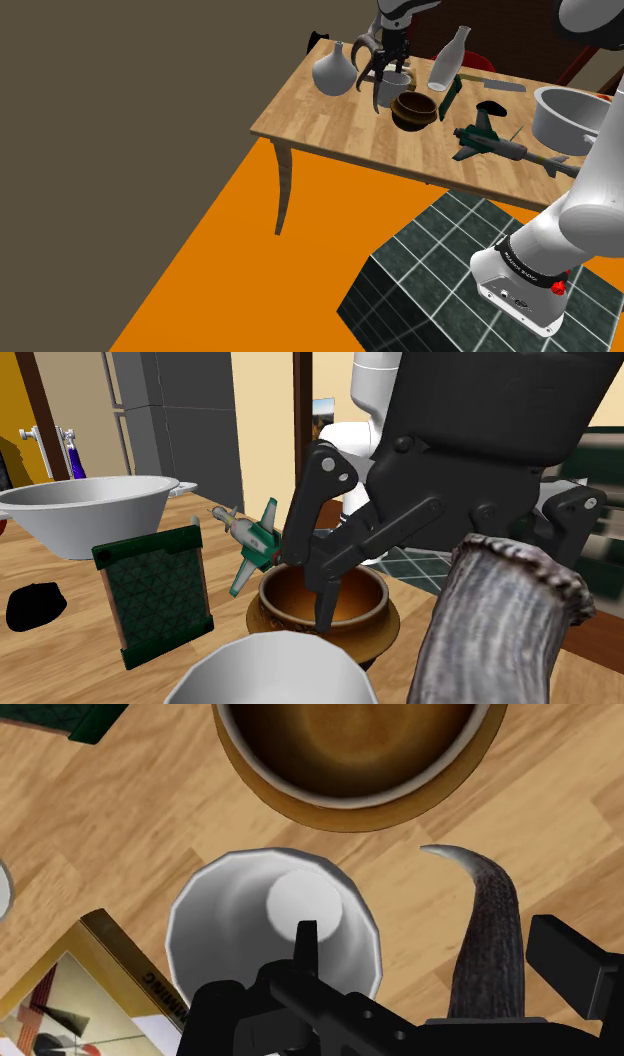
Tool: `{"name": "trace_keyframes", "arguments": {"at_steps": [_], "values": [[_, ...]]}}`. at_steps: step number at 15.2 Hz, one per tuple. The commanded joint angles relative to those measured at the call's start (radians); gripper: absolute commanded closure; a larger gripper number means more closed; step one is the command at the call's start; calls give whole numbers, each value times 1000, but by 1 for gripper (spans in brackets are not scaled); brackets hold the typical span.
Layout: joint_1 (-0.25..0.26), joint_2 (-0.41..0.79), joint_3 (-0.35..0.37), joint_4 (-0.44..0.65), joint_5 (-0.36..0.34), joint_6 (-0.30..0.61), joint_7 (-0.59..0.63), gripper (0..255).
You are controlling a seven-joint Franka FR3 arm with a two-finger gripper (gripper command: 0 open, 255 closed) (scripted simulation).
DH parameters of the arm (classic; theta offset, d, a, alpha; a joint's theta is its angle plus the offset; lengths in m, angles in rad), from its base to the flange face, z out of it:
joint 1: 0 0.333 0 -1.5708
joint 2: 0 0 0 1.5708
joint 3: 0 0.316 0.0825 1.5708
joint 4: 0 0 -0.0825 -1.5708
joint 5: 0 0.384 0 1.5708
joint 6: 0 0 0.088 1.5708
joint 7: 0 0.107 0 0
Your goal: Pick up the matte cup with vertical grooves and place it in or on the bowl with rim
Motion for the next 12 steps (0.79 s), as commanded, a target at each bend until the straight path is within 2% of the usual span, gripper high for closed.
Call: {"name": "trace_keyframes", "arguments": {"at_steps": [1, 6, 12], "values": [[-16, 56, -8, -12, -9, 164, -4, 0], [-7, 79, -27, -41, 2, 216, -10, 0], [2, 79, -38, -41, 8, 216, -13, 0]]}}
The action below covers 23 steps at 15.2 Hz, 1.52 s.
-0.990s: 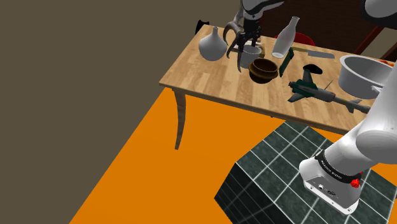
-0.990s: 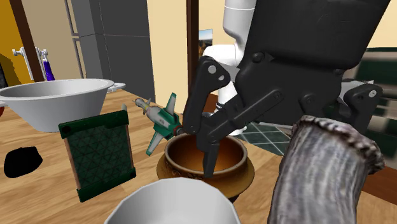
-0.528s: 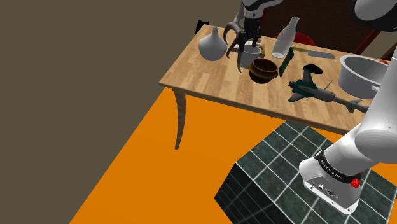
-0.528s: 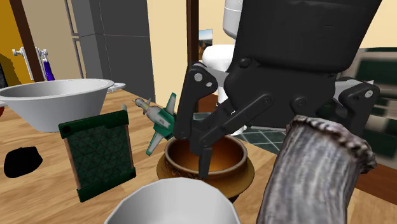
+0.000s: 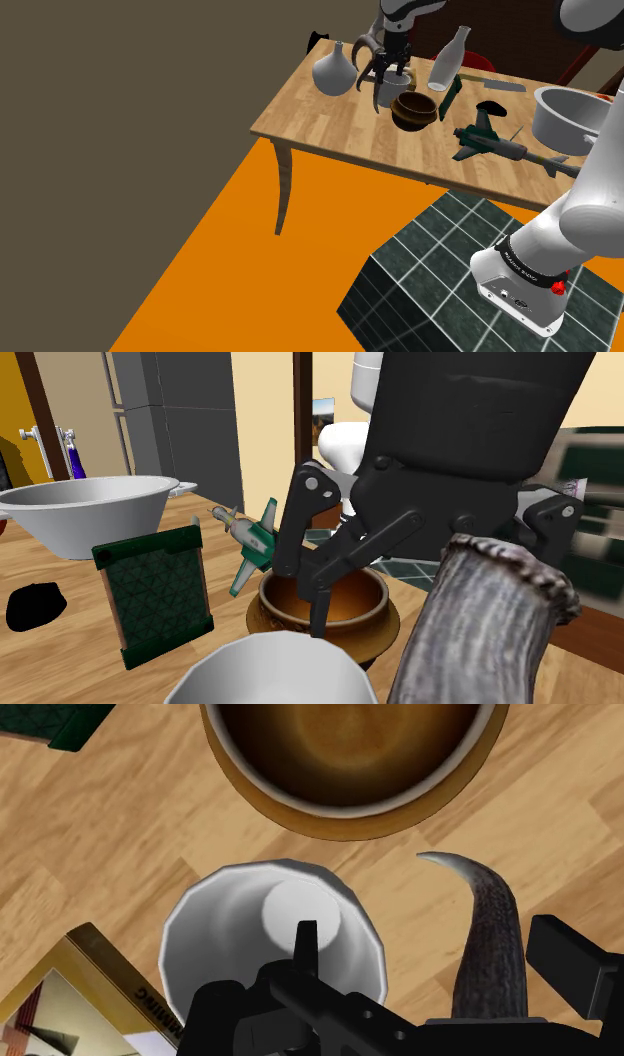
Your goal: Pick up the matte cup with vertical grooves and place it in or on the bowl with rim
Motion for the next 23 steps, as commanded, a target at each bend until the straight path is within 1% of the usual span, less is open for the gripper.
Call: {"name": "trace_keyframes", "arguments": {"at_steps": [1, 2, 3, 4, 5, 6, 7, 8, 9, 10, 11, 23], "values": [[-4, 86, -11, -11, -37, 191, 3, 0], [-6, 105, -10, 16, -34, 184, 2, 255], [-6, 117, -9, 19, -33, 191, 5, 255], [-12, 156, -8, 69, -26, 180, 0, 255], [-9, 121, -11, -3, -33, 217, 2, 255], [-26, 127, -17, 1, -33, 220, -22, 255], [-21, 127, -15, 25, -31, 197, -17, 255], [-32, 147, -18, 49, -29, 194, -32, 255], [-31, 131, -19, 22, -31, 206, -30, 255], [-33, 138, -19, 17, -31, 218, -31, 255], [-4, 87, -11, -11, -37, 191, 3, 255], [-2, 38, -14, 79, -38, 55, -14, 255]]}}
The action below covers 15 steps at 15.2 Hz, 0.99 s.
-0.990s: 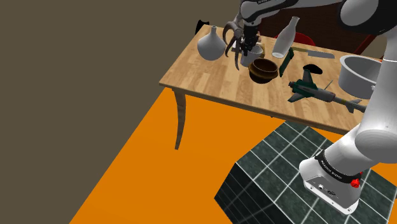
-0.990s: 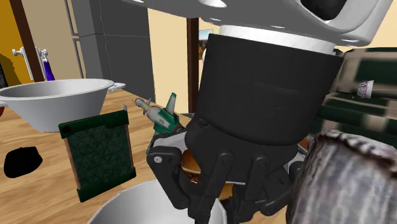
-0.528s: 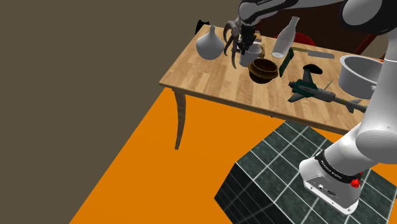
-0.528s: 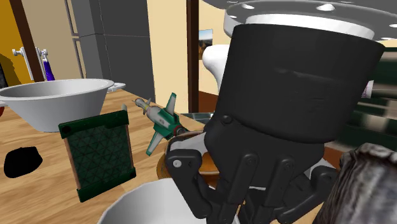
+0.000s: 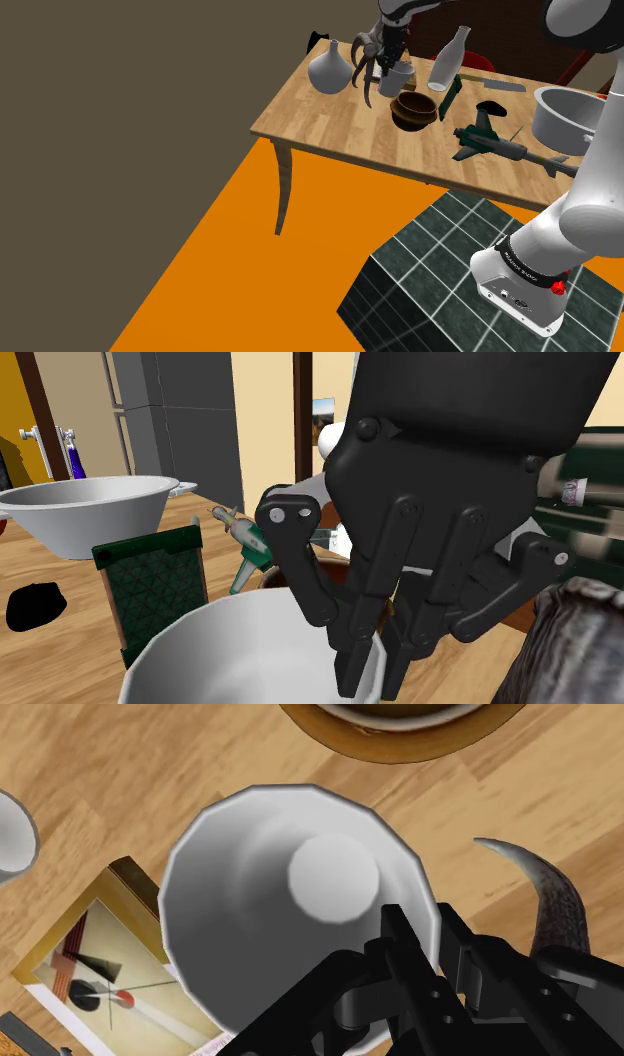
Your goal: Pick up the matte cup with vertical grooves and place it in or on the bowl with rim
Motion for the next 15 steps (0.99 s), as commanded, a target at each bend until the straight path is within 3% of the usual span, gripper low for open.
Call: {"name": "trace_keyframes", "arguments": {"at_steps": [1, 15], "values": [[0, -9, -1, 15, -1, -24, -3, 255], [-2, -23, -3, 182, 3, -203, -27, 255]]}}
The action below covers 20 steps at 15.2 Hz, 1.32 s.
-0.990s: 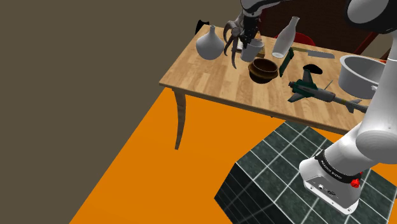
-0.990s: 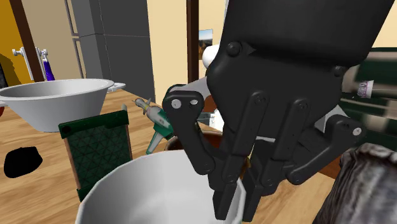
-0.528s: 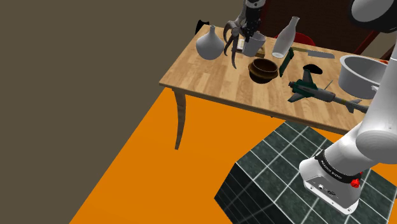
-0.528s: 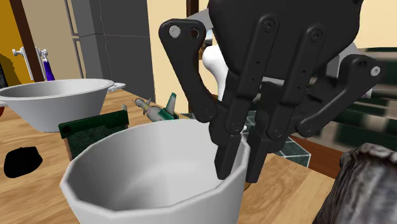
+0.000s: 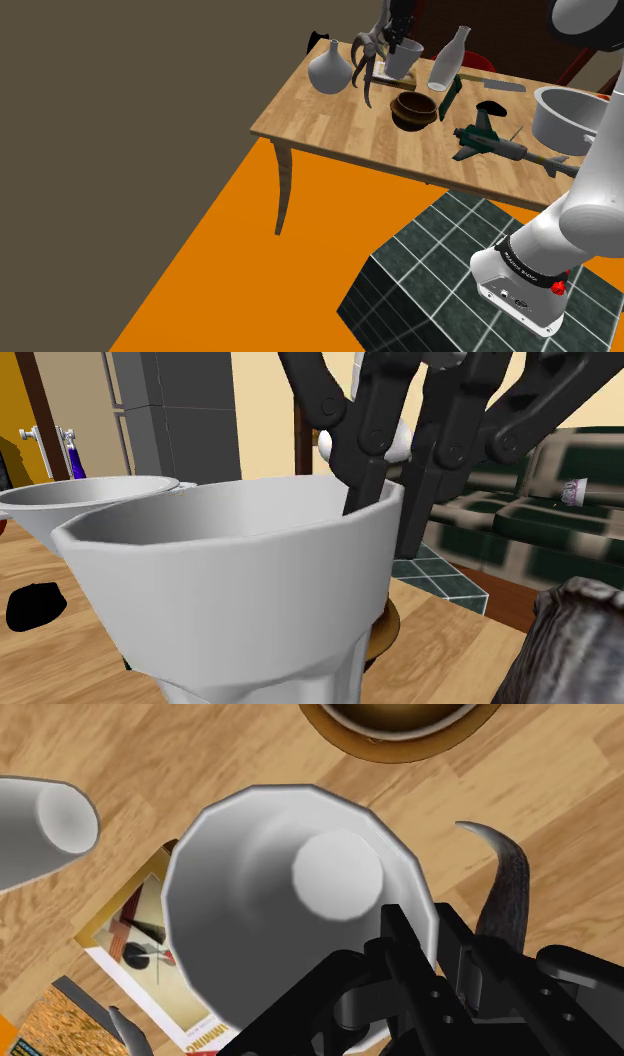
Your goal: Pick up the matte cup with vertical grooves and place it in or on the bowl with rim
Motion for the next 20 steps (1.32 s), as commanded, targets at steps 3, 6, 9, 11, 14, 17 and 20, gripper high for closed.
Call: {"name": "trace_keyframes", "arguments": {"at_steps": [3, 6, 9, 11, 14, 17, 20], "values": [[-2, 2, -1, 58, 1, -55, -8, 255], [-4, 7, -1, 99, 3, -91, -14, 255], [24, -145, -3, -102, -26, -44, 11, 255], [39, -237, -1, -213, -44, -25, 29, 255], [57, -366, 5, -357, -70, -12, 56, 255], [69, -489, 16, -482, -93, -14, 83, 255], [71, -532, 20, -549, -101, 9, 97, 255]]}}
